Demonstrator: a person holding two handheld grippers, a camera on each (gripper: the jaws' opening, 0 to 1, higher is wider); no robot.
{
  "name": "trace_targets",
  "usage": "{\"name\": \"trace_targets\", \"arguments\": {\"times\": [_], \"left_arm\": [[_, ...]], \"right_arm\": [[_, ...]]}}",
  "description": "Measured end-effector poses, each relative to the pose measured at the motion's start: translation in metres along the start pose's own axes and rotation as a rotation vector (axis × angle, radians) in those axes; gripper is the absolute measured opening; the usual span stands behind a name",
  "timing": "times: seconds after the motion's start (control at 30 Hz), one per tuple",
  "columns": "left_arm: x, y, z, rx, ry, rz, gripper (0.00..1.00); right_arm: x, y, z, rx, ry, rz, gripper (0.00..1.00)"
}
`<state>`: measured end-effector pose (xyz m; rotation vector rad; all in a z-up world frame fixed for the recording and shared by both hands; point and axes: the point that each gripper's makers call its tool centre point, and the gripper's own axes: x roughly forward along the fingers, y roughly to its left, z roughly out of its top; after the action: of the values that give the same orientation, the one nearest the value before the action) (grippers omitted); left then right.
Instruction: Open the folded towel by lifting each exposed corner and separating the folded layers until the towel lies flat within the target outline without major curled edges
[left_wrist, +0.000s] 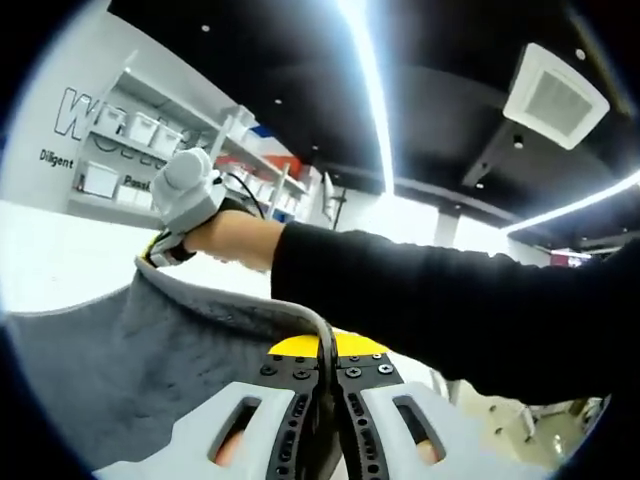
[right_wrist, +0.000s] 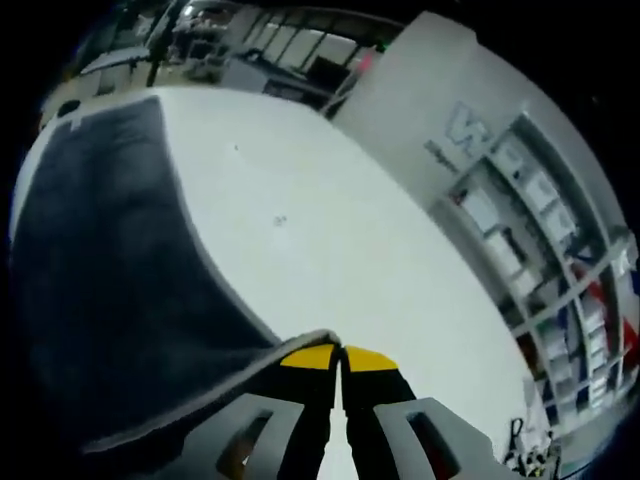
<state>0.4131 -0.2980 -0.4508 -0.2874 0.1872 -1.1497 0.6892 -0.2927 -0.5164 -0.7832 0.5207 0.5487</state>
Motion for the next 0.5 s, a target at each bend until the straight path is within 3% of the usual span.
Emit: {"name": "trace_targets", "arguments": {"times": [0.27, 0.5], "left_arm": [[0.003, 0.001, -0.014, -0.014, 0.015, 0.006, 0.00], [0.001, 0.002, -0.024, -0.029, 0.031, 0.005, 0.00]], "right_arm": [[0.008, 0.007, -0.006, -0.005, 0.018, 0.011, 0.00], [0.014, 0.014, -0.025, -0.008, 0.048, 0.026, 0.01]]}}
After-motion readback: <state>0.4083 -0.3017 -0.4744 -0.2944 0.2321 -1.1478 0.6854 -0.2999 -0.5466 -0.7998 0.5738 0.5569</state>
